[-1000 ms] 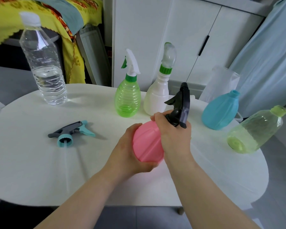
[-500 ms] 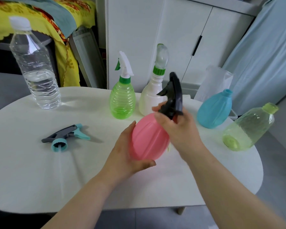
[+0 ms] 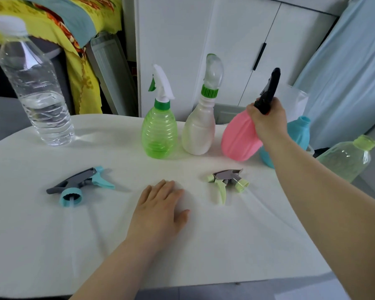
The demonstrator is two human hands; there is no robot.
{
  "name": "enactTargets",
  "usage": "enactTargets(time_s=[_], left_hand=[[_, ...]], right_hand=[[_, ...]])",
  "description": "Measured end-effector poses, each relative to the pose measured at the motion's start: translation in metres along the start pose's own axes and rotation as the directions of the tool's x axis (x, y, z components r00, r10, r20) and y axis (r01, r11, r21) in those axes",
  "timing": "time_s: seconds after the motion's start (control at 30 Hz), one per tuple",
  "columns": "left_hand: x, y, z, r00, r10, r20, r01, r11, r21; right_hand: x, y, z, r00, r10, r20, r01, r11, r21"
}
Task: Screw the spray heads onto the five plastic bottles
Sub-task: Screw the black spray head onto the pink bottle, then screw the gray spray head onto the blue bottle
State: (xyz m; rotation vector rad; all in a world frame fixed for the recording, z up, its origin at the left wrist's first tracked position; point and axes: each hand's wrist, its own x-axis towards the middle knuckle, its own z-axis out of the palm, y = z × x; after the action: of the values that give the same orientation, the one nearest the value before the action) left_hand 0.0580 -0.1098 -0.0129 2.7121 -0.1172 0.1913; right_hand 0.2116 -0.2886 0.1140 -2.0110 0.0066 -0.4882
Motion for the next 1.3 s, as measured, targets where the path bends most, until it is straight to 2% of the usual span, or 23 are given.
enactTargets(time_s=[0.17, 0.33, 0.6, 0.7, 0.83, 0.97, 1.03, 1.1, 1.2, 1.23, 1.3], left_hand=[[0.0, 0.0, 0.0, 1.0, -0.012, -0.005, 0.012, 1.0, -0.009], [-0.001, 0.001, 0.0, 1.0, -0.015, 0.005, 0.015, 1.0, -0.002], [-0.001, 0.002, -0.001, 1.0, -0.01, -0.006, 0.01, 1.0, -0.015], [-0.004, 0.005, -0.007, 1.0, 0.019, -0.011, -0.02, 0.996, -0.087], [-0.022, 0.01, -0.037, 0.983, 0.1, -0.154, -0.131, 0.969, -0.208], [-0.041, -0.007, -0.075, 0.942, 0.079, -0.327, -0.168, 0.952, -0.255], [-0.046, -0.024, -0.091, 0.919, 0.054, -0.389, -0.163, 0.953, -0.254], [-0.048, -0.043, -0.101, 0.91, -0.031, -0.414, -0.086, 0.961, -0.261], [-0.052, -0.076, -0.105, 0.9, -0.202, -0.387, 0.111, 0.963, -0.246], [-0.054, -0.087, -0.106, 0.891, -0.253, -0.376, 0.177, 0.958, -0.227], [-0.059, -0.107, -0.109, 0.867, -0.363, -0.342, 0.312, 0.93, -0.195]], right_hand=[[0.005, 0.008, 0.014, 0.997, 0.018, 0.07, -0.013, 0.997, -0.08], [0.008, 0.014, 0.017, 0.996, 0.052, 0.079, -0.044, 0.994, -0.1], [0.003, 0.02, 0.014, 0.991, 0.072, 0.108, -0.065, 0.995, -0.072], [-0.001, 0.025, 0.005, 0.99, 0.074, 0.121, -0.067, 0.996, -0.06], [-0.012, 0.032, -0.009, 0.991, 0.102, 0.091, -0.095, 0.992, -0.081], [-0.038, 0.029, -0.016, 0.993, 0.114, -0.009, -0.114, 0.992, -0.062], [-0.056, 0.024, -0.016, 0.994, 0.052, -0.095, -0.059, 0.996, -0.069], [-0.075, 0.012, -0.008, 0.994, 0.001, -0.107, -0.009, 0.997, -0.074], [-0.111, -0.014, 0.023, 0.992, -0.046, 0.114, 0.053, 0.997, -0.063], [-0.124, -0.022, 0.038, 0.971, -0.089, 0.22, 0.107, 0.992, -0.07], [-0.151, -0.039, 0.071, 0.884, -0.175, 0.434, 0.233, 0.969, -0.083]])
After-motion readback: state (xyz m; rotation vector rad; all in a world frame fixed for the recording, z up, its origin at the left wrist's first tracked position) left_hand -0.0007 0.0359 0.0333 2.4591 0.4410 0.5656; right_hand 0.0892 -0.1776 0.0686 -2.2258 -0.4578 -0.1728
